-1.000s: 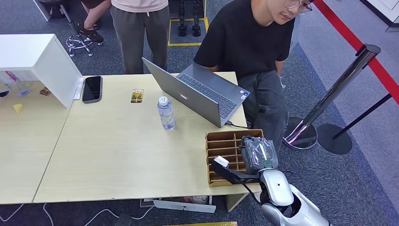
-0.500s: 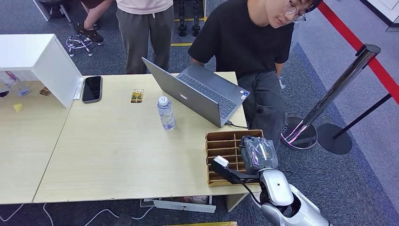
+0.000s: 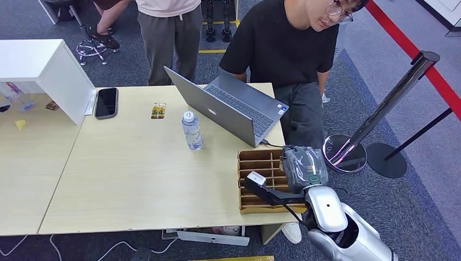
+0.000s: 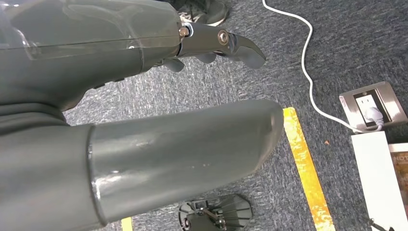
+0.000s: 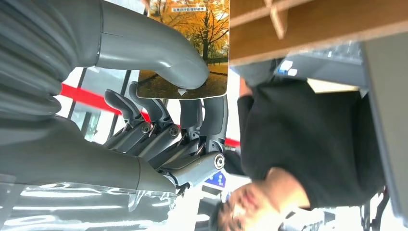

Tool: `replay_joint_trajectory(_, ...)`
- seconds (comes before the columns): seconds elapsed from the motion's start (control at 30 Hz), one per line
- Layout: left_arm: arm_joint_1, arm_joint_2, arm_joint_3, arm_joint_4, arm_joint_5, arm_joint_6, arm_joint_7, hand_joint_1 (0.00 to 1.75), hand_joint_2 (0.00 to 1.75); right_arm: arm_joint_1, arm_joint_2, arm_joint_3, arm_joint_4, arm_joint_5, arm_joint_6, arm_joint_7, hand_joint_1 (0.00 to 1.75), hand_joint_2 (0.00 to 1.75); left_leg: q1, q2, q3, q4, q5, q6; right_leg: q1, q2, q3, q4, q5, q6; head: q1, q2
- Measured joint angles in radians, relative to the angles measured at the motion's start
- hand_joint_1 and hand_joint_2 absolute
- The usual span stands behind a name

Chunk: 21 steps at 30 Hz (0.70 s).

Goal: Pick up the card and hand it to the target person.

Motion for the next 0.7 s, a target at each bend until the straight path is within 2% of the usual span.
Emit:
replay_joint_trajectory(0.33,0.002,0.003,0.0,0.0,0.003,0.001,-0.007,0.0,0.0,-0.052,-0.051,-0.024,-0.138,0.028,0.055,0.019,1.54,1.75,0.0,0.0,0.0,0.0,0.0,0.0,0.0,0.0,0.0,0.0,0.0,0.0,0.0,0.0)
replay_joint_trajectory(0.7,-0.002,0.003,0.0,0.0,-0.009,-0.008,0.008,0.0,0.0,-0.102,-0.106,-0.072,-0.182,0.006,0.047,0.025,1.56,1.75,0.0,0.0,0.0,0.0,0.0,0.0,0.0,0.0,0.0,0.0,0.0,0.0,0.0,0.0)
